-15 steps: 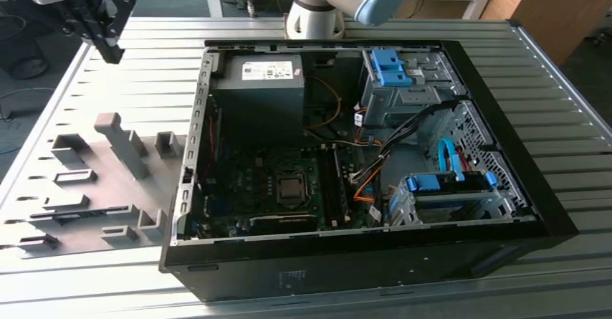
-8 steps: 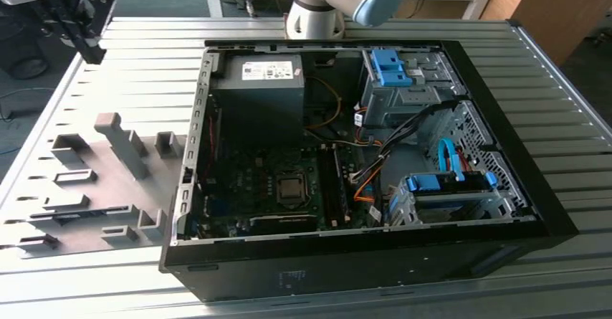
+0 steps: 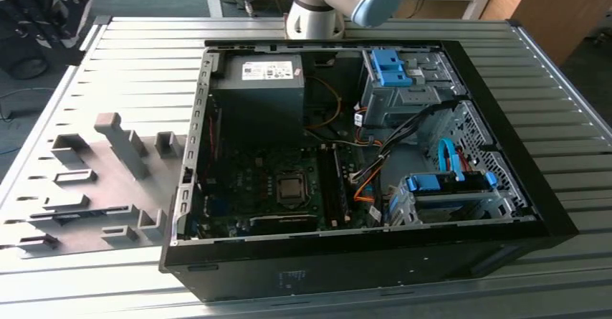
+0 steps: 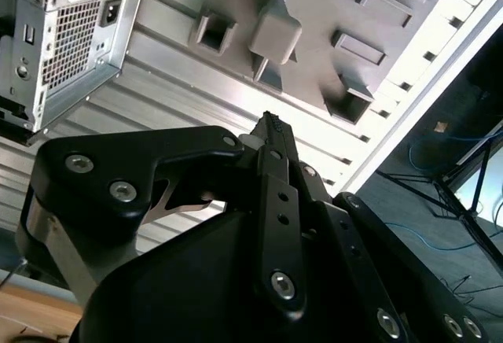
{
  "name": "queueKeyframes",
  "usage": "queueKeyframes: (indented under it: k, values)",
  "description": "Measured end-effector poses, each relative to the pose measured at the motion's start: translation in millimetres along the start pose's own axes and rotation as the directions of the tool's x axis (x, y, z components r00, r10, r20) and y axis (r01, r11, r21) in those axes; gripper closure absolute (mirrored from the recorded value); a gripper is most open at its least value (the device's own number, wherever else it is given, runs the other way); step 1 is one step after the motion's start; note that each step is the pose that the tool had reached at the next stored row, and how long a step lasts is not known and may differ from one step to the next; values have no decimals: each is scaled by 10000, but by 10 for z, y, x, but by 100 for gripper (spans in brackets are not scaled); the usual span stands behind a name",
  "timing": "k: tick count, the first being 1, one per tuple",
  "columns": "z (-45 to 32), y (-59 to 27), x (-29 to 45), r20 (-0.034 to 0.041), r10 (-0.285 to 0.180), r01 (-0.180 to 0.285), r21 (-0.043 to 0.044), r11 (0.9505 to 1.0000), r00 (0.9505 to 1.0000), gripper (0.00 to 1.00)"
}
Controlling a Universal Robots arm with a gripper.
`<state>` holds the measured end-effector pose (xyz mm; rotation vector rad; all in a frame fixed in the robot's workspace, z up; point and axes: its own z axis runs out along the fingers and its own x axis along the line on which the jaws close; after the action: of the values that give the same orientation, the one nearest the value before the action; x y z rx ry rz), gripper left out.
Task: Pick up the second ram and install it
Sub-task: 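Reach for the second ram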
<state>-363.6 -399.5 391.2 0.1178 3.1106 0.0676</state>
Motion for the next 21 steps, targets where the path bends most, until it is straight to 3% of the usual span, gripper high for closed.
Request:
queueKeyframes:
  k: [9, 21]
  values:
    - [-2, -12, 158, -1, 0, 0, 0, 10000, 10000, 89]
    - [3, -28, 175, 1, 0, 0, 7, 10000, 10000, 89]
